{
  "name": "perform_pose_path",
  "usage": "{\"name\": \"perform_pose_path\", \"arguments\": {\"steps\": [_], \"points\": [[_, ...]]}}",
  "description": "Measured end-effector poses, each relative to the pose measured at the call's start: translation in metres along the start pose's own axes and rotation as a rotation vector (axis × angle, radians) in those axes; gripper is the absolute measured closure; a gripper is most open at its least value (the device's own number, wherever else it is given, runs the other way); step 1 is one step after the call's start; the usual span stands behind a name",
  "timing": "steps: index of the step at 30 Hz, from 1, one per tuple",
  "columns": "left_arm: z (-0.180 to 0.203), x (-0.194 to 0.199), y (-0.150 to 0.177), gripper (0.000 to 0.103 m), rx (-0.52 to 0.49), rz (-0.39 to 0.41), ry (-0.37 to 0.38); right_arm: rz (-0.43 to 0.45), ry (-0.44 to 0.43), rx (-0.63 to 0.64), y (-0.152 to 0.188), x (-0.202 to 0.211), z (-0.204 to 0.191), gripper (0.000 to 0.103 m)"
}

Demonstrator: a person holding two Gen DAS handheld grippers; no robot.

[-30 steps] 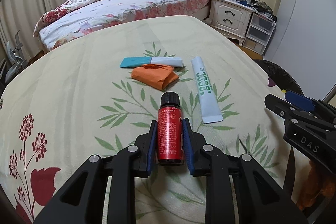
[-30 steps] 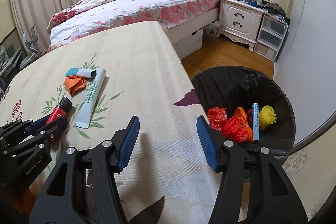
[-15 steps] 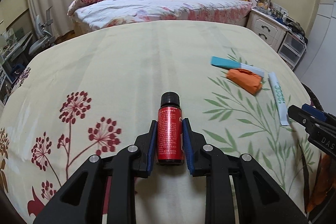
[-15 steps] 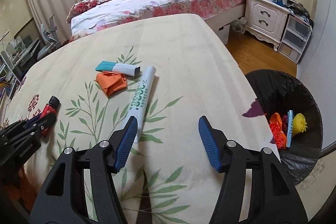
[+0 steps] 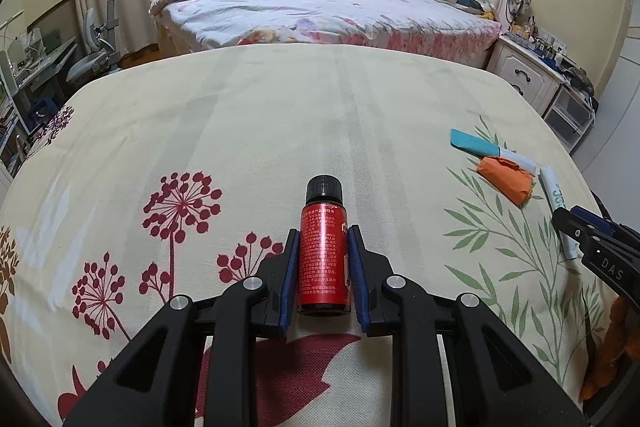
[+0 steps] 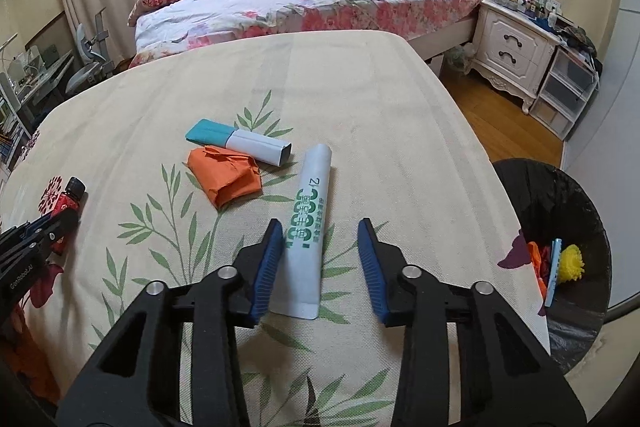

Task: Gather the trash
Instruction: 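Grasp the white toothpaste tube with the right tool while the left tool holds the red bottle, then carry the red bottle and toothpaste tube over the bin and open both tools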

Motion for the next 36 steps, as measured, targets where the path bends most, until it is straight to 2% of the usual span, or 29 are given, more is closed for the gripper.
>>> {"name": "perform_pose_path", "arguments": {"steps": [1, 3, 16, 31, 36], "points": [[0.0, 0.0, 0.0, 0.078, 0.0, 0.0, 0.0, 0.0, 0.002, -0.002, 0.0, 0.001, 0.001, 0.078], [0.0, 0.0, 0.0, 0.078, 0.0, 0.0, 0.0, -0.001, -0.002, -0.001, 0.002, 0.002, 0.003, 0.084], [0.001, 0.0, 0.0, 0.078, -0.004, 0.001, -0.004, -0.008, -0.026, 0.04, 0.025, 0.02, -0.002, 0.085], [0.008, 0.003, 0.0, 0.078, -0.024, 0.008, -0.007, -0.001, -0.034, 0.03, 0.036, 0.03, -0.002, 0.085], [0.019, 0.008, 0.003, 0.078, -0.032, 0.01, 0.025, 0.006, -0.034, 0.019, 0.039, 0.036, 0.001, 0.085]]}}
Point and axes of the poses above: each gripper's, at about its wrist camera, not at the fingertips, and x roughly against the way its jaws point, z to its right, y to its underside, the point moved 7 cm from there along -x, roughly the way its jaws point, and after that the axes turned 9 degrees about -y, right-handed, at the moved point
